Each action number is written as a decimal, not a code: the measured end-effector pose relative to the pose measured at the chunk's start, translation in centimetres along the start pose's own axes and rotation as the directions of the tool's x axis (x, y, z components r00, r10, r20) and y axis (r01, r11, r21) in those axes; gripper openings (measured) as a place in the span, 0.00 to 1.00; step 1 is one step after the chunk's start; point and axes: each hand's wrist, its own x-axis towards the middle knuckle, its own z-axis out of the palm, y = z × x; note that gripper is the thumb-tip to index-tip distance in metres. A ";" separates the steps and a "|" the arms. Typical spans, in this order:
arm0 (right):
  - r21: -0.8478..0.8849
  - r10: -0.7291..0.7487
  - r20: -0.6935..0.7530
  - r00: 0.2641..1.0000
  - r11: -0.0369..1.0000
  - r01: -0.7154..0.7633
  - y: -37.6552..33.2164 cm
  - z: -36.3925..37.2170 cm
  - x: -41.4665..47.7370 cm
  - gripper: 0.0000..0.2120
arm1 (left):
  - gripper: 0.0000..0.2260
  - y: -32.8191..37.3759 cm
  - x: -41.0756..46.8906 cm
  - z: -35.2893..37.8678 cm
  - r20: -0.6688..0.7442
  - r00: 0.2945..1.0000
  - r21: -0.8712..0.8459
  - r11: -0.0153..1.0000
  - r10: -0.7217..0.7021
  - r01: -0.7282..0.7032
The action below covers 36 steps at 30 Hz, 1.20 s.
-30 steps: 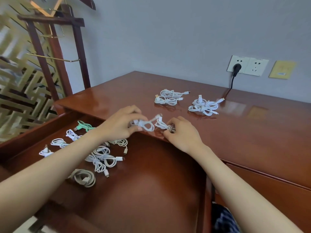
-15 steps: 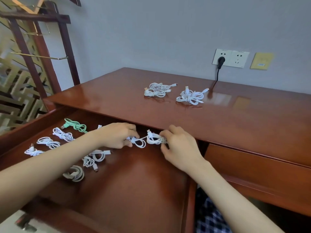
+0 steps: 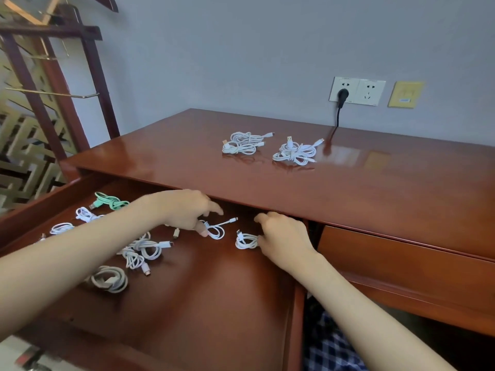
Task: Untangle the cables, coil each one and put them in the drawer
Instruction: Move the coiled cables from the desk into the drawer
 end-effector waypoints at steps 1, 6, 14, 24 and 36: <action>0.040 0.001 -0.039 0.999 0.999 0.001 0.1 -0.8 -0.1 0.17 | 0.23 0.2 -0.4 -1.0 0.012 0.999 -0.089 0.996 0.032 -0.031; 0.206 0.115 -0.226 0.967 0.976 -0.068 1.6 -4.1 2.0 0.14 | 0.06 0.3 0.0 -6.8 -0.231 0.971 -0.365 0.921 0.055 -0.139; 0.163 0.324 -0.175 0.930 0.941 -0.297 6.9 -2.4 9.0 0.24 | 0.26 0.5 9.2 -8.1 -0.379 0.923 -0.030 0.998 -0.066 0.059; 0.119 0.281 -0.154 0.947 0.957 -0.265 9.2 -1.2 11.7 0.31 | 0.22 -3.4 14.2 -6.6 -0.353 0.909 -0.047 0.975 -0.221 0.218; 0.020 0.307 -0.241 0.921 0.950 -0.312 9.1 -1.1 12.7 0.14 | 0.19 -3.9 14.4 -6.0 -0.564 0.811 -0.016 0.984 -0.155 0.177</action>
